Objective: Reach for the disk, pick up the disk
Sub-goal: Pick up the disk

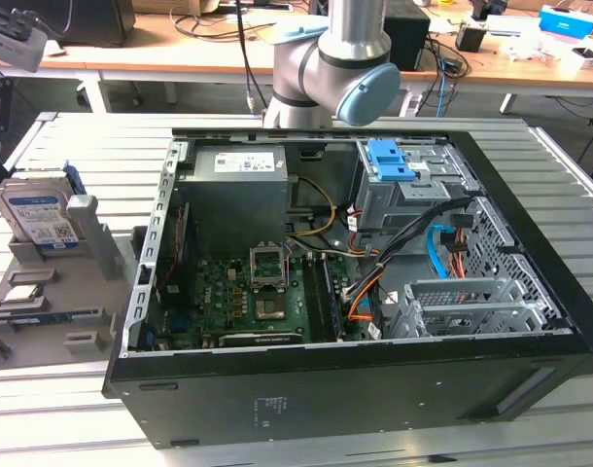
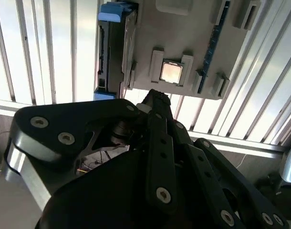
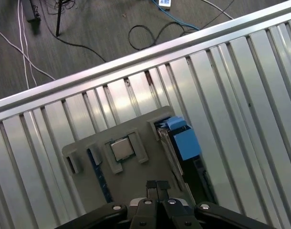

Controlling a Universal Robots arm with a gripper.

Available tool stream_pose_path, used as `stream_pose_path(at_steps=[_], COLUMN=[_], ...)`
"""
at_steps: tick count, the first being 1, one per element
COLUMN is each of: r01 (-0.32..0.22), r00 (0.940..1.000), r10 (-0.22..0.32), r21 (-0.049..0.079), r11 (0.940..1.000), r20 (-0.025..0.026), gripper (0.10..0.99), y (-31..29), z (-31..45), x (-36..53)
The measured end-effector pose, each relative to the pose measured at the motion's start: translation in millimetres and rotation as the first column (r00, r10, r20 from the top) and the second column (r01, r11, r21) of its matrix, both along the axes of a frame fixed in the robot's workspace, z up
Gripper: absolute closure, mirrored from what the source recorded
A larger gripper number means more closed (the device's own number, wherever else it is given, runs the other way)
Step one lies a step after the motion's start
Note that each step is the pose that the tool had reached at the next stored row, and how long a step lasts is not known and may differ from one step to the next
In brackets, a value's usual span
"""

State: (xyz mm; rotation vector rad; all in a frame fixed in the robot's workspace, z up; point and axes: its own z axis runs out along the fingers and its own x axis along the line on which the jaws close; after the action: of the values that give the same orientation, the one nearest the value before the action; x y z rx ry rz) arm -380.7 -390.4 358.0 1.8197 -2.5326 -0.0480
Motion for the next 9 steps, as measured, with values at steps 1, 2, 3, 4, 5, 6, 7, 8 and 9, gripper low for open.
stream_pose_path(at_steps=[1,2,3,4,5,6,7,8,9], r01=[-0.007,-0.022,-0.029,-0.037,-0.045,-0.054,-0.065,-0.075,-0.087], r00=[1.0000,0.9998,0.9996,0.9993,0.9990,0.9985,0.9979,0.9972,0.9962], r10=[0.007,0.022,0.029,0.037,0.045,0.054,0.065,0.075,0.087], r21=[0.000,0.000,0.000,0.000,0.000,0.000,0.000,0.000,0.000], r11=[1.0000,0.9998,0.9996,0.9993,0.9990,0.9985,0.9979,0.9972,0.9962], r20=[0.0000,0.0000,0.0000,0.0000,0.0001,0.0000,0.0000,0.0000,0.0000], gripper=[0.980,0.980,0.980,0.980,0.980,0.980,0.980,0.980,0.980], y=[0.0,0.0,0.0,0.0,0.0,0.0,0.0,0.0,0.0], z=[0.0,0.0,0.0,0.0,0.0,0.0,0.0,0.0,0.0], x=[0.0,0.0,0.0,0.0,0.0,0.0,0.0,0.0,0.0])
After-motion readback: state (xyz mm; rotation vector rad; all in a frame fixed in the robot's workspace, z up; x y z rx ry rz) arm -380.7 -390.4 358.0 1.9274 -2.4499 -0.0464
